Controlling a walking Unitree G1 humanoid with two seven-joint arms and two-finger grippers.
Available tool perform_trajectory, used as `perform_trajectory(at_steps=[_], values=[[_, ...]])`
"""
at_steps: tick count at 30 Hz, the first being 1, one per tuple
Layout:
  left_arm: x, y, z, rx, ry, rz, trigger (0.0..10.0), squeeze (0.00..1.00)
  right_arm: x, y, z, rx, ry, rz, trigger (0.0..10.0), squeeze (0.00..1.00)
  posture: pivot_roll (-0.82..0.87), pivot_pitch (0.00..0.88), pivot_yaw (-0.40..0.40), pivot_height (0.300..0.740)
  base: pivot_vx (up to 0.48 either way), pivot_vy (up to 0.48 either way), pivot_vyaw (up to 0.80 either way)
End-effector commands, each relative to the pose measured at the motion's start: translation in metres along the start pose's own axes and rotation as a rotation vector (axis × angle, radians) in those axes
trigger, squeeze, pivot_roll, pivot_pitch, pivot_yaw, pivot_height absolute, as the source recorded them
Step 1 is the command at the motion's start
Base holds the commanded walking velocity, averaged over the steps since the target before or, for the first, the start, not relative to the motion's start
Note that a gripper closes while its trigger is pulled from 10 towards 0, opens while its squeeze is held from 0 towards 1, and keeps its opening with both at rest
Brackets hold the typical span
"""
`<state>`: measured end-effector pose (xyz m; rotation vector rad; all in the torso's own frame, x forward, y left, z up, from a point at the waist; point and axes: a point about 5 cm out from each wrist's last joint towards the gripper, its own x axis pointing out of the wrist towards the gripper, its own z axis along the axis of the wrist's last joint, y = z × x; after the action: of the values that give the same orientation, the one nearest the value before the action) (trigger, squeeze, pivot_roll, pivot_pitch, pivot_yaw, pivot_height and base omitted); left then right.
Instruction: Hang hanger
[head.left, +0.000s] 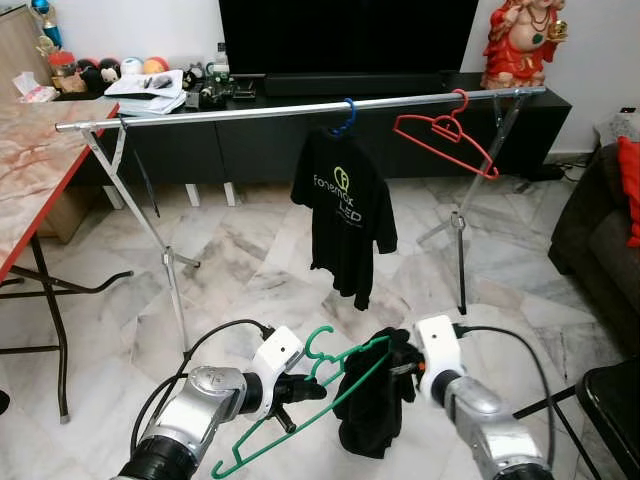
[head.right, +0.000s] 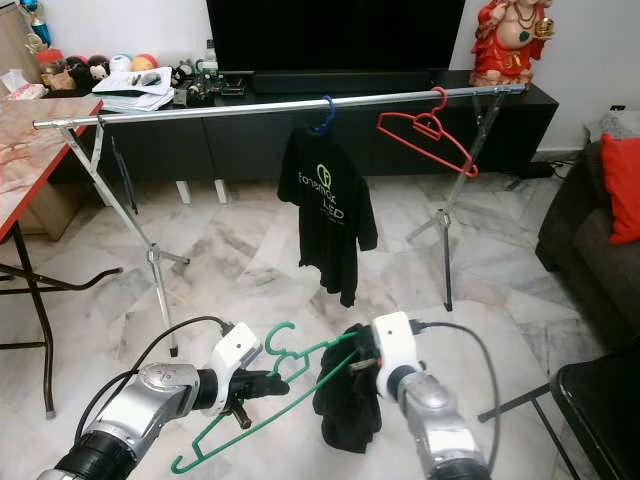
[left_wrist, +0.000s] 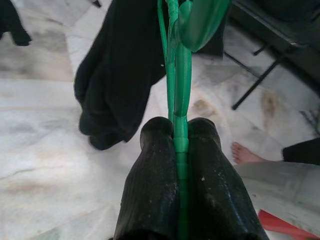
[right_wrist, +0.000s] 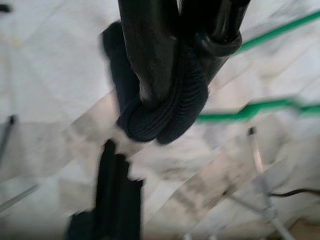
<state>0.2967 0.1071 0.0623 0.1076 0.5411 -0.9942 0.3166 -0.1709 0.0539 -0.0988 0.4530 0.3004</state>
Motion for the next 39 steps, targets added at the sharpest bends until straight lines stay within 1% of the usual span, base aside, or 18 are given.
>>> perform_trajectory(at_steps=[1, 5, 6, 9, 11, 14, 15, 17, 19, 24, 26, 27, 30, 33, 34, 37, 38, 39], values=[[-0.002, -0.002, -0.001, -0.005, -0.001, -0.026, 10.0, 0.0, -0.002, -0.001, 0.016, -0.004, -0.073, 0.003, 10.0, 0.0, -0.03, 0.059, 0.005, 0.74, 0.0, 0.0, 0.0], [-0.004, -0.004, -0.002, -0.004, 0.006, -0.057, 10.0, 0.0, -0.004, 0.004, 0.019, -0.041, -0.075, 0.039, 10.0, 0.0, -0.03, 0.056, 0.004, 0.74, 0.0, 0.0, 0.0], [-0.006, -0.005, -0.002, 0.002, 0.011, -0.071, 10.0, 0.0, -0.004, 0.002, 0.019, -0.067, -0.071, 0.02, 10.0, 0.0, -0.03, 0.054, 0.006, 0.74, 0.0, 0.0, 0.0], [-0.009, -0.005, -0.003, 0.001, 0.016, -0.084, 10.0, 0.0, -0.003, -0.004, 0.016, -0.082, -0.055, -0.024, 10.0, 0.0, -0.03, 0.051, 0.009, 0.74, 0.0, 0.0, 0.0], [-0.01, -0.005, -0.003, -0.002, 0.012, -0.092, 10.0, 0.0, -0.003, -0.003, 0.016, -0.083, -0.05, -0.019, 10.0, 0.0, -0.03, 0.049, 0.009, 0.74, 0.0, 0.0, 0.0], [-0.013, -0.007, 0.0, -0.014, -0.009, -0.132, 10.0, 0.0, -0.004, 0.0, 0.015, -0.086, -0.046, 0.004, 10.0, 0.0, -0.03, 0.049, 0.009, 0.74, 0.0, 0.0, 0.0], [-0.014, -0.011, 0.001, -0.017, -0.008, -0.17, 10.0, 0.0, -0.004, 0.002, 0.013, -0.106, -0.039, 0.005, 10.0, 0.0, -0.03, 0.047, 0.008, 0.74, 0.0, 0.0, 0.0], [-0.016, -0.014, 0.001, -0.017, -0.001, -0.205, 10.0, 0.0, -0.003, 0.002, 0.01, -0.135, -0.027, 0.002, 10.0, 0.0, -0.03, 0.048, 0.01, 0.74, 0.0, 0.0, 0.0], [-0.017, -0.016, 0.001, -0.013, 0.006, -0.227, 10.0, 0.0, -0.003, 0.002, 0.009, -0.141, -0.023, 0.001, 10.0, 0.0, -0.03, 0.05, 0.01, 0.74, 0.0, 0.0, 0.0], [-0.017, -0.012, -0.005, 0.007, 0.047, -0.188, 10.0, 0.0, -0.002, 0.005, 0.014, -0.145, -0.046, 0.026, 10.0, 0.0, -0.03, 0.058, 0.008, 0.74, 0.0, 0.0, 0.0], [-0.016, -0.009, -0.006, 0.017, 0.052, -0.15, 10.0, 0.0, -0.003, 0.008, 0.018, -0.126, -0.057, 0.05, 10.0, 0.0, -0.03, 0.058, 0.008, 0.74, 0.0, 0.0, 0.0], [-0.015, -0.007, -0.006, 0.016, 0.055, -0.128, 10.0, 0.0, -0.004, 0.01, 0.024, -0.106, -0.077, 0.08, 10.0, 0.0, -0.03, 0.062, 0.008, 0.74, 0.0, 0.0, 0.0], [-0.014, -0.007, -0.005, 0.016, 0.056, -0.134, 10.0, 0.0, -0.007, 0.014, 0.03, -0.168, -0.088, 0.142, 10.0, 0.0, -0.03, 0.064, 0.007, 0.74, 0.0, 0.0, 0.0], [-0.013, -0.005, -0.006, 0.034, 0.066, -0.114, 10.0, 0.0, -0.012, 0.016, 0.027, -0.257, -0.069, 0.201, 10.0, 0.0, -0.03, 0.066, 0.007, 0.74, 0.0, 0.0, 0.0], [-0.013, -0.004, -0.006, 0.038, 0.065, -0.101, 10.0, 0.0, -0.013, 0.017, 0.026, -0.265, -0.063, 0.213, 10.0, 0.0, -0.03, 0.066, 0.007, 0.74, 0.0, 0.0, 0.0], [-0.01, 0.007, -0.006, 0.067, 0.07, 0.021, 10.0, 0.0, -0.016, 0.019, 0.023, -0.278, -0.041, 0.239, 10.0, 0.0, -0.04, 0.07, 0.006, 0.74, 0.0, 0.0, 0.0], [-0.01, 0.007, -0.006, 0.067, 0.07, 0.021, 10.0, 0.0, -0.016, 0.019, 0.023, -0.278, -0.041, 0.239, 10.0, 0.0, -0.04, 0.07, 0.006, 0.74, 0.0, 0.0, 0.0], [-0.009, 0.013, -0.006, 0.071, 0.076, 0.081, 10.0, 0.0, -0.017, 0.02, 0.023, -0.278, -0.033, 0.247, 10.0, 0.0, -0.04, 0.071, 0.006, 0.74, 0.0, 0.0, 0.0]])
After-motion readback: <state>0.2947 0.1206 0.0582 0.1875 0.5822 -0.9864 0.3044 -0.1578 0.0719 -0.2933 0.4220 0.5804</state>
